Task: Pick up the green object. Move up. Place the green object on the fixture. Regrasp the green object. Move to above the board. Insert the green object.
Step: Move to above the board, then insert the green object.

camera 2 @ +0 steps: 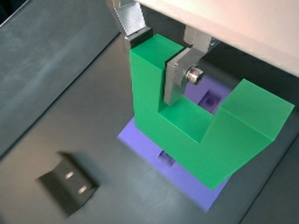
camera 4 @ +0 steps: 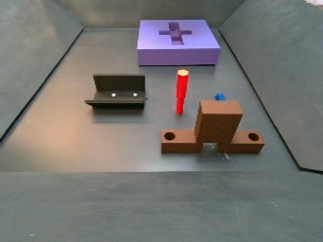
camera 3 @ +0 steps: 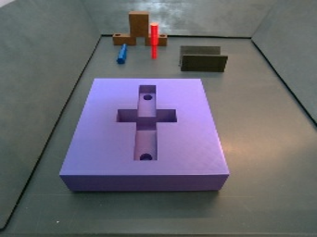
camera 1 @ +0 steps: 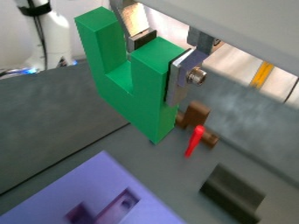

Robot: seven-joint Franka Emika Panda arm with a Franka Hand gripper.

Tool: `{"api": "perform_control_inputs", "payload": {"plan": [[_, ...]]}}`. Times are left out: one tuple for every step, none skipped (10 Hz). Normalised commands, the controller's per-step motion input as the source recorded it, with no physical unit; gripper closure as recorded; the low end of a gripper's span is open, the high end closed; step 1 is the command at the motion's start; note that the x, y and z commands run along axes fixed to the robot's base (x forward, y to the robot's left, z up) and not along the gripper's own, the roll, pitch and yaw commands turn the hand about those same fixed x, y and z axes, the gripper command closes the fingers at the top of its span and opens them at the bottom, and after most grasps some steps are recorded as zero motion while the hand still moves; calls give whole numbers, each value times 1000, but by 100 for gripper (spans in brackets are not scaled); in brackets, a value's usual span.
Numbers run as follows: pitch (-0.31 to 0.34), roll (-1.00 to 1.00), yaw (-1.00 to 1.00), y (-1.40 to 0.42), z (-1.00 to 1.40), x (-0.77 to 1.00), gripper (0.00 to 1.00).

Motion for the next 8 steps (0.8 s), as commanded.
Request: {"api": "perform_control_inputs", "payload": {"plan": [[-28,-1000,86,-46,20,-94,100],[-61,-925,69,-1,0,-84,100],[-69,-777,54,19,2,-75,100],[-61,-416,14,19,1,-59,100],[0,0,0,0,-26,3,100],[0,-3,0,0,-254,131,100],[-19,-90,3,43,-674,166,100],[-51,-96,6,0,-889,174,100]]}}
